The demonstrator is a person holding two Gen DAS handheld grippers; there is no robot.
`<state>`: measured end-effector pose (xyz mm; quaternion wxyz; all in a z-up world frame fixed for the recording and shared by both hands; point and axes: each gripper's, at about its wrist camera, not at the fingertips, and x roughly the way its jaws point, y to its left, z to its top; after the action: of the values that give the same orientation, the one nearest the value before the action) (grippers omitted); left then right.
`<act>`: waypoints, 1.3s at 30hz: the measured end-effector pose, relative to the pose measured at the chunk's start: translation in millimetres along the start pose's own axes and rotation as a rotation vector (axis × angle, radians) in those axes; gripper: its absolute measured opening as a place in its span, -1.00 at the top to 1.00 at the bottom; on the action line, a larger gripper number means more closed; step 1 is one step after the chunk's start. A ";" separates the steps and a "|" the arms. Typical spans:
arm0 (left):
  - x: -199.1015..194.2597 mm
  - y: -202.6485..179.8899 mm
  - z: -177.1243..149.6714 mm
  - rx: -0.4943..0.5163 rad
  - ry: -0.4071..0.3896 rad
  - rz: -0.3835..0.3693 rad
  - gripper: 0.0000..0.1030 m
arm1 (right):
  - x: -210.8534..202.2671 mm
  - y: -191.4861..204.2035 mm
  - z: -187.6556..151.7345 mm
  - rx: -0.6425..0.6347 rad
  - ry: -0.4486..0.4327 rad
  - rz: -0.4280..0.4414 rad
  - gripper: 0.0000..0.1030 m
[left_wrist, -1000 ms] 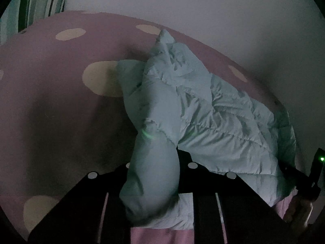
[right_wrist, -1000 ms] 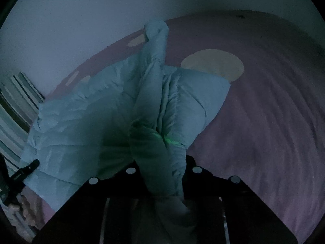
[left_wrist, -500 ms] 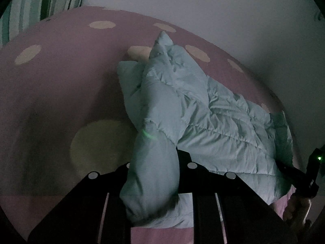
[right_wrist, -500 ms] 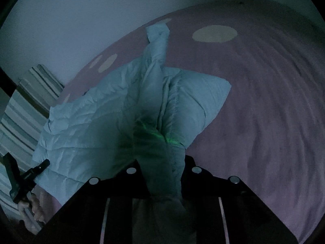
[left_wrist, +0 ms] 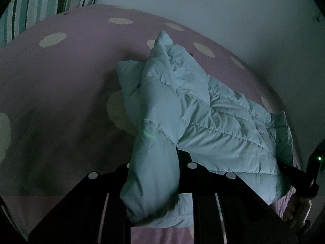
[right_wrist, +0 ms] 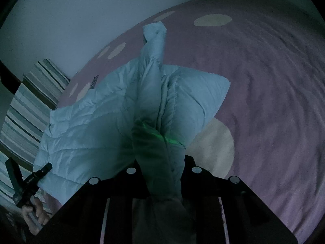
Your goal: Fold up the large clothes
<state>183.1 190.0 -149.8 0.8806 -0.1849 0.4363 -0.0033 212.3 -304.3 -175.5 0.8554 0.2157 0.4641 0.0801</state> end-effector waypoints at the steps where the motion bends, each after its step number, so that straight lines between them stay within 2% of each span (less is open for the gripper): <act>1: -0.3 -0.6 0.2 -0.002 -0.001 0.002 0.71 | 4.5 4.5 1.4 -0.008 0.002 -0.002 0.63; 7: 1.6 1.7 -5.7 0.008 0.006 0.013 0.66 | 5.0 6.7 0.2 -0.023 0.002 -0.004 0.57; 12: 2.8 0.4 -7.0 0.015 0.011 0.034 0.59 | -5.3 5.4 -8.5 -0.012 -0.014 -0.030 0.34; 20: 1.0 5.0 -9.2 0.014 0.006 0.058 0.42 | -21.6 2.5 -14.6 -0.015 -0.040 -0.068 0.14; 22: -1.0 4.1 -10.6 0.020 0.002 0.069 0.34 | -25.5 0.5 -15.6 -0.008 -0.048 -0.076 0.06; 27: -9.1 5.5 -11.9 0.031 -0.015 0.082 -0.08 | -38.0 -4.8 -16.3 -0.003 -0.078 -0.110 -0.04; 33: -21.8 5.9 -11.6 0.064 -0.044 0.104 -0.35 | -55.8 -4.6 -15.1 -0.004 -0.129 -0.164 -0.05; 39: -31.7 7.7 -11.6 0.082 -0.061 0.132 -0.48 | -84.6 6.6 -11.8 -0.020 -0.232 -0.235 -0.05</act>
<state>153.4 198.8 -134.4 0.8985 -0.1196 0.4203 0.0427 155.9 -323.4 -113.9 0.9087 0.1595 0.3836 -0.0412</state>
